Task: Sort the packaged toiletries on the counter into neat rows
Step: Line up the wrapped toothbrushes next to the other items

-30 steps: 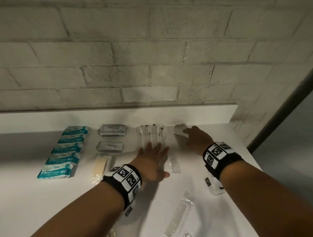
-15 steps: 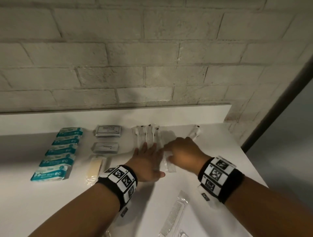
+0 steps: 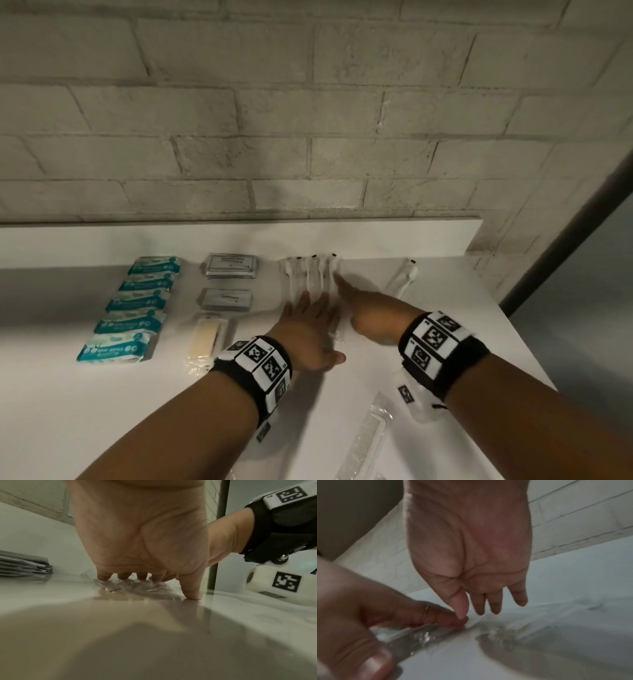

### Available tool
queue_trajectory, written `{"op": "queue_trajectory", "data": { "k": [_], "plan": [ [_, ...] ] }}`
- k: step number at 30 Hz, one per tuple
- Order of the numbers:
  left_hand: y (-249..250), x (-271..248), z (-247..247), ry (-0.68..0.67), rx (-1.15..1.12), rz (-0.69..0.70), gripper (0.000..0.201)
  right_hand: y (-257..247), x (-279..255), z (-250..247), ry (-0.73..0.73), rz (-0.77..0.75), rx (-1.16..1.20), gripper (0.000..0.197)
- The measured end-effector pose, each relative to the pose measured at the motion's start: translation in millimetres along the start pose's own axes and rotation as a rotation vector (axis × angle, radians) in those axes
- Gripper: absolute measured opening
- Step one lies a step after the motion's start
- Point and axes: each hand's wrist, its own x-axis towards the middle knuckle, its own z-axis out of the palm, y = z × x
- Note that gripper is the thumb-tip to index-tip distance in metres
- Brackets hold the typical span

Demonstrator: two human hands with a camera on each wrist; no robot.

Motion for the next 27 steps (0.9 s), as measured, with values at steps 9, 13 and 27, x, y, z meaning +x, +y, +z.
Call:
{"op": "queue_trajectory", "data": {
  "k": [9,13,27],
  "plan": [
    [-1,2,3,0.0,0.042,0.022,0.092,33,1,7,-0.013,0.318,-0.137,0.062],
    [2,1,1,-0.006,0.035,0.031,0.09,24,-5,6,0.003,0.018,-0.018,0.062],
    [1,2,1,-0.016,0.022,0.037,0.085,21,13,2,0.005,0.016,0.087,0.061]
  ]
}}
